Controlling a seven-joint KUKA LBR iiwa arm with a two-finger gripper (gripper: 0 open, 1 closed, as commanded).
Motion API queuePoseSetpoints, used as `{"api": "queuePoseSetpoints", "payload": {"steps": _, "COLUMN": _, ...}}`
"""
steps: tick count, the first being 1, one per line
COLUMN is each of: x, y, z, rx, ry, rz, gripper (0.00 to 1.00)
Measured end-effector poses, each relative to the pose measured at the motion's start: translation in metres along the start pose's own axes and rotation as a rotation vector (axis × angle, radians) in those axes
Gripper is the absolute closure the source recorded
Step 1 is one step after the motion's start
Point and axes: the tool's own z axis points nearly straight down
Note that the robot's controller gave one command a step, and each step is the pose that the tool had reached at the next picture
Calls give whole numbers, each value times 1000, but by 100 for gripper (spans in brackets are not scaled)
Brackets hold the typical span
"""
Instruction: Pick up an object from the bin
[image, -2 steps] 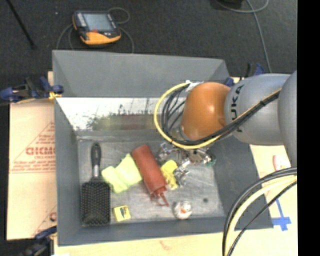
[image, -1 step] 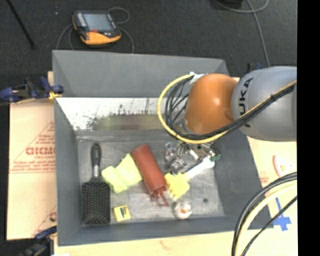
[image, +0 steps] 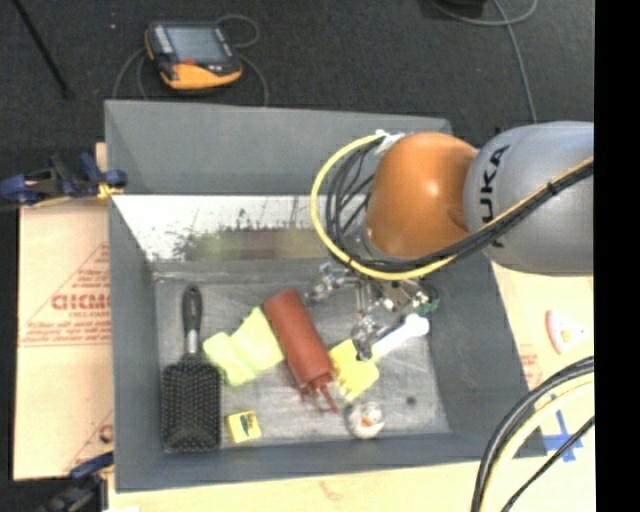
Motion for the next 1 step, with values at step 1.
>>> {"api": "queuePoseSetpoints", "payload": {"steps": 1, "x": 0, "y": 0, "z": 0, "rx": 0, "ry": 0, "rz": 0, "gripper": 0}}
